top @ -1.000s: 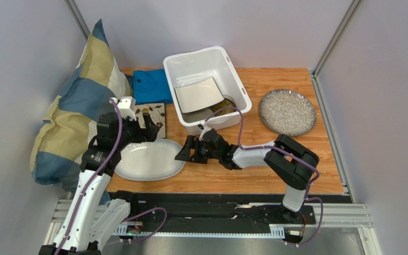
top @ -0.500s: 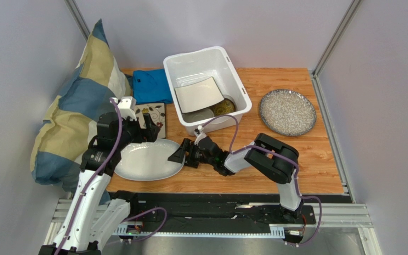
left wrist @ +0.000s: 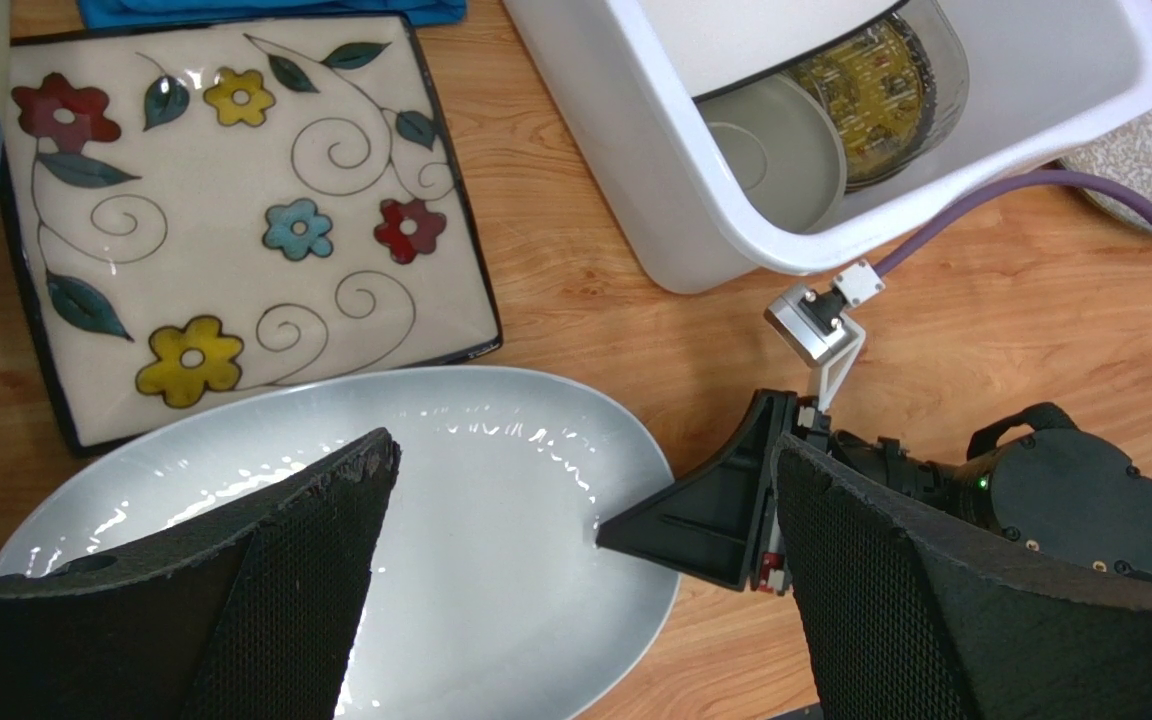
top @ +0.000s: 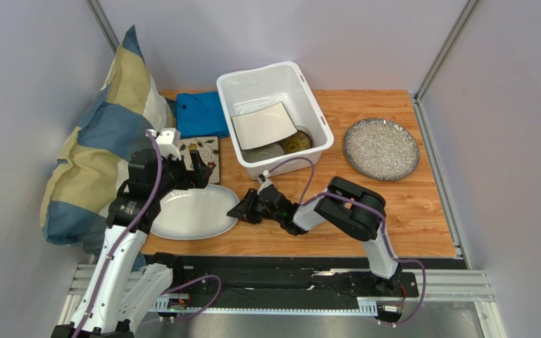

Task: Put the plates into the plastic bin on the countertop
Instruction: Pick up the plate at the center of the board.

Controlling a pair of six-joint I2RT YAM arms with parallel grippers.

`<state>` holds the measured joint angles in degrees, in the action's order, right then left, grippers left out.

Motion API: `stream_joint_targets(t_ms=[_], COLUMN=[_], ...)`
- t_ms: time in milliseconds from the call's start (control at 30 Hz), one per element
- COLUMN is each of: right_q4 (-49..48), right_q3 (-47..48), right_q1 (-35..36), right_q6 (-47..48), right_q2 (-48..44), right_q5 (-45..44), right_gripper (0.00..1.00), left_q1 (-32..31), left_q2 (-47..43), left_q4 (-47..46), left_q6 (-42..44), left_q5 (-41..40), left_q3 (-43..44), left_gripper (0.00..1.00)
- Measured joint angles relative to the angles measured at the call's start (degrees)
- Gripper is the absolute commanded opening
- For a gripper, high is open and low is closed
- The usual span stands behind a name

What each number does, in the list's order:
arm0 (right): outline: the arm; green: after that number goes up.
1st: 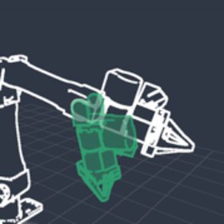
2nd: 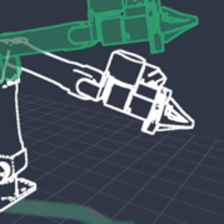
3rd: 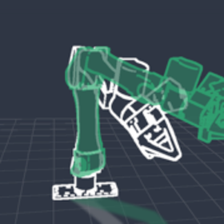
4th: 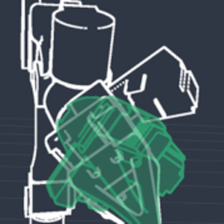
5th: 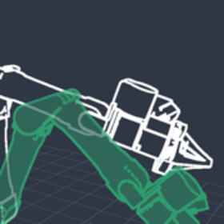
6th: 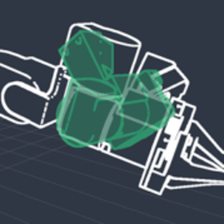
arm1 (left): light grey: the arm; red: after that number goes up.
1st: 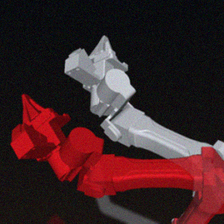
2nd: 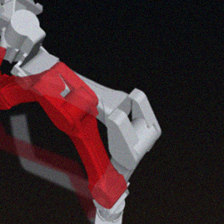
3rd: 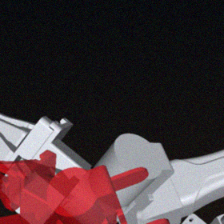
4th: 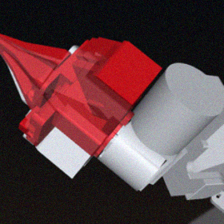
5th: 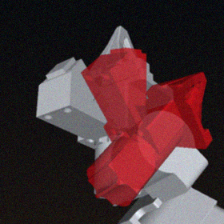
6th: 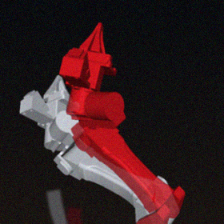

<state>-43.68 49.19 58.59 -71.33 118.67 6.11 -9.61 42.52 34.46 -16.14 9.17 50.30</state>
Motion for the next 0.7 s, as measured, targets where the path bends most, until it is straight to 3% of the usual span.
stream_joint_targets(t_ms=[100,367,700], right_q4=[0.83,3.04,9.64], right_q3=[0.20,-1.27,-8.79], right_q1=[0.07,0.28,-0.02], right_q6=[-1.49,-0.63,-0.42], right_q2=[-0.07,-2.16,-11.26], right_q5=[-0.61,-2.47,-6.64], right_gripper=[0.00,0.00,0.00], left_q1=[0.00,0.00,0.00], left_q2=[0.00,0.00,0.00], left_q4=[0.00,0.00,0.00], left_q6=[0.00,0.00,0.00], left_q5=[0.04,0.17,0.17], left_q3=[0.00,0.00,0.00], left_gripper=[0.98,0.98,0.97])
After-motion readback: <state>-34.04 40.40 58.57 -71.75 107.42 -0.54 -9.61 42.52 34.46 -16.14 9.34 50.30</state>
